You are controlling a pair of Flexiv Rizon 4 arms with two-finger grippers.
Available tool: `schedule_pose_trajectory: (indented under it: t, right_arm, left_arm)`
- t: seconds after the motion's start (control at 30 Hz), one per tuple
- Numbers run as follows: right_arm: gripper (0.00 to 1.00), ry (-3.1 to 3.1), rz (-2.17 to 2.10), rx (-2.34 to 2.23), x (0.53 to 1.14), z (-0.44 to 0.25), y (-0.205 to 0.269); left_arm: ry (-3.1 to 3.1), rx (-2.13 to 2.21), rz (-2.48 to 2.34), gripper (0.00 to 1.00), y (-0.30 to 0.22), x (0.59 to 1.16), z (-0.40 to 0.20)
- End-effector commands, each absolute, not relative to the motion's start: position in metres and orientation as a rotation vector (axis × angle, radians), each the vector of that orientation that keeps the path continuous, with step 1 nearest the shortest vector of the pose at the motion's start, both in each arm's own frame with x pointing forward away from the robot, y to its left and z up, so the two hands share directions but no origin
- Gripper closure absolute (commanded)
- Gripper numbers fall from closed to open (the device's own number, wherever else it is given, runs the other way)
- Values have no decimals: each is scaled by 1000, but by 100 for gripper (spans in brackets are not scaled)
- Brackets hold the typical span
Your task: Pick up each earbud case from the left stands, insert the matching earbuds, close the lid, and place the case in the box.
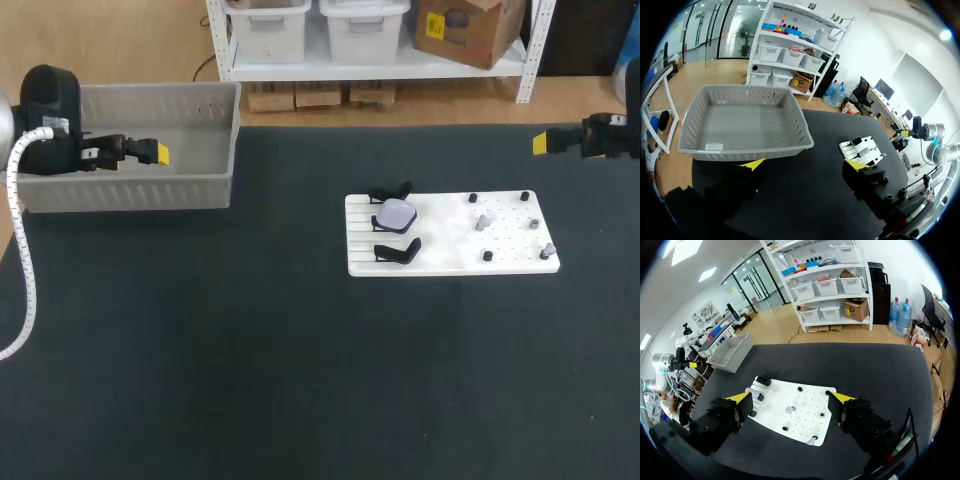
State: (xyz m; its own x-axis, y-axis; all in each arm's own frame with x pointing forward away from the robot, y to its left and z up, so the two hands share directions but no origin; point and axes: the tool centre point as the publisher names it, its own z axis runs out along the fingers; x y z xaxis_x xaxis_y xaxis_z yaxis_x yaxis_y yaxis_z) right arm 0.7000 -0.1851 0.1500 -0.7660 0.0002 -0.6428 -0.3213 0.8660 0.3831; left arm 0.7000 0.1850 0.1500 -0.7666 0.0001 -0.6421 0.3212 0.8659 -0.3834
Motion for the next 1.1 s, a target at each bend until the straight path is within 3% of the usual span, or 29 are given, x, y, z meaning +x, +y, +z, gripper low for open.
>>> schedule_pose_trajectory:
  t: [0.03, 0.5, 0.83, 1.1]
  right_arm:
    - [0, 2374, 636, -231, 700, 150, -185]
    - [0, 2374, 636, -231, 700, 150, -185]
    - [0, 2374, 636, -231, 700, 150, -185]
    - [0, 2374, 636, -231, 700, 150, -185]
  left_arm:
    - [2374, 231, -636, 0, 185, 700, 150]
    - [2374, 231, -636, 0, 185, 700, 150]
    - [1970, 924, -968, 0, 150, 685, 181]
    - [1844, 1318, -961, 0, 117, 691, 178]
